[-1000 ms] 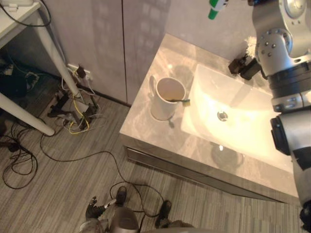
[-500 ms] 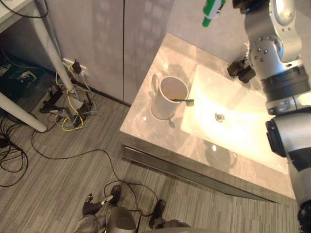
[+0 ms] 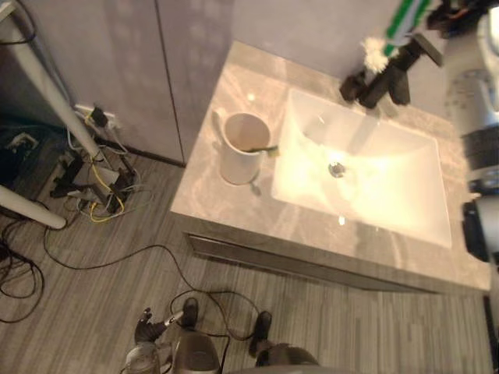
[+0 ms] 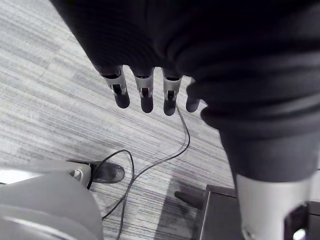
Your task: Organize washtable
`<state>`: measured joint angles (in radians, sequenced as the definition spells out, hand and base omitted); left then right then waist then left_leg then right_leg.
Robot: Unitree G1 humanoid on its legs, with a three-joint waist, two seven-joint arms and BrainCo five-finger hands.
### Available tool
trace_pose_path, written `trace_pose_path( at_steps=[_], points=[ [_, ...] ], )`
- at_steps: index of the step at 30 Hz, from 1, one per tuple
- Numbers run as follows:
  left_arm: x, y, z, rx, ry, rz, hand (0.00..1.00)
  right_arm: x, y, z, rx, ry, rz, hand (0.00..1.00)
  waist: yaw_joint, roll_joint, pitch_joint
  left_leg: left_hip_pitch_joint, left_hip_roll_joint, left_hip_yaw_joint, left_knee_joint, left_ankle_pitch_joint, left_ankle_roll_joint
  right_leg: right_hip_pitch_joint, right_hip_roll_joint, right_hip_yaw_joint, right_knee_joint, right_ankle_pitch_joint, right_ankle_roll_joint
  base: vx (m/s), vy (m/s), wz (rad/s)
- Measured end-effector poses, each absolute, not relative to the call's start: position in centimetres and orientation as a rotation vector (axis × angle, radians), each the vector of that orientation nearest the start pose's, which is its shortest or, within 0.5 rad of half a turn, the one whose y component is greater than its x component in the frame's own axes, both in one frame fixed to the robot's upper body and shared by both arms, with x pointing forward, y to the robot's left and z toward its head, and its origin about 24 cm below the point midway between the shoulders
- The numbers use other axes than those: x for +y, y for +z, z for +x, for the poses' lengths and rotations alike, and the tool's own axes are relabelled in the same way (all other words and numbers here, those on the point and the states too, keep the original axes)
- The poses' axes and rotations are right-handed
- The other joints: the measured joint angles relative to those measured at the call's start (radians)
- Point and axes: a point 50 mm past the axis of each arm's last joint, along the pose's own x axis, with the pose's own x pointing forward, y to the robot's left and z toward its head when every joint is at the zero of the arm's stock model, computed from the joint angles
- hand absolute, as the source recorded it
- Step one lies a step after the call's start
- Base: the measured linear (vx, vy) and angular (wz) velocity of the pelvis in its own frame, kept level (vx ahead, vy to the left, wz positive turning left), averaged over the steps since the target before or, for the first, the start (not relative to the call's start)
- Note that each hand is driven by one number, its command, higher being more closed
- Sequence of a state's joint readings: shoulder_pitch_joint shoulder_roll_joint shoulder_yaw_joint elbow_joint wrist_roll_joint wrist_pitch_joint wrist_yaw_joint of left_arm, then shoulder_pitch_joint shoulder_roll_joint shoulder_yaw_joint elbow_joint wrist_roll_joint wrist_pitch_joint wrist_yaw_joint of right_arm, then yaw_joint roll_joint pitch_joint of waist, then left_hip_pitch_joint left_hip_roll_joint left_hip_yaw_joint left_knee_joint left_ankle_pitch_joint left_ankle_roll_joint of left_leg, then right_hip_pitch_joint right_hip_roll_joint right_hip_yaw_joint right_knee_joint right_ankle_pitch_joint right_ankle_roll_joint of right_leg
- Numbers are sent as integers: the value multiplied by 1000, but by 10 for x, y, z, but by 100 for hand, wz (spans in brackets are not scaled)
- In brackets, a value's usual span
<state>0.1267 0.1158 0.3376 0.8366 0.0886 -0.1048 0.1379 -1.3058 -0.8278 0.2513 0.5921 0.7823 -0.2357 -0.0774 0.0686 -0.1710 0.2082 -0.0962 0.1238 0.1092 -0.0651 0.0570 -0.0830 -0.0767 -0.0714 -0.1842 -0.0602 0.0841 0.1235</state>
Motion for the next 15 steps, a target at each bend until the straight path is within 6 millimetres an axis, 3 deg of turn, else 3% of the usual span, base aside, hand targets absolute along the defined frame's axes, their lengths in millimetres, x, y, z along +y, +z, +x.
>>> trace_pose_path(
  at_steps=[2,5,10,15],
  points=[
    [247,-129,118,839,454,127,0,-262,407,327,-955,-106,3,100,-8,49,-3,11,1,7,-30,10,0,-1,3,16,3,0,0,-41,-2,-18],
    [239,-130,122,835,444,120,0,-276,412,311,-1047,-156,41,100,-24,94,-6,16,13,19,-35,10,-1,-3,15,28,3,-1,-1,-31,-19,-14],
    [233,-132,129,836,418,119,0,-265,415,300,-1124,-94,49,100,-25,93,-6,4,38,27,-35,22,-18,-26,39,42,5,-9,-13,-32,-44,-6],
    [233,-133,127,846,417,120,0,-251,409,308,-1109,-49,83,100,-24,93,-6,1,40,29,-35,27,-23,-31,42,49,5,-8,-14,-45,-23,-2]
  ],
)
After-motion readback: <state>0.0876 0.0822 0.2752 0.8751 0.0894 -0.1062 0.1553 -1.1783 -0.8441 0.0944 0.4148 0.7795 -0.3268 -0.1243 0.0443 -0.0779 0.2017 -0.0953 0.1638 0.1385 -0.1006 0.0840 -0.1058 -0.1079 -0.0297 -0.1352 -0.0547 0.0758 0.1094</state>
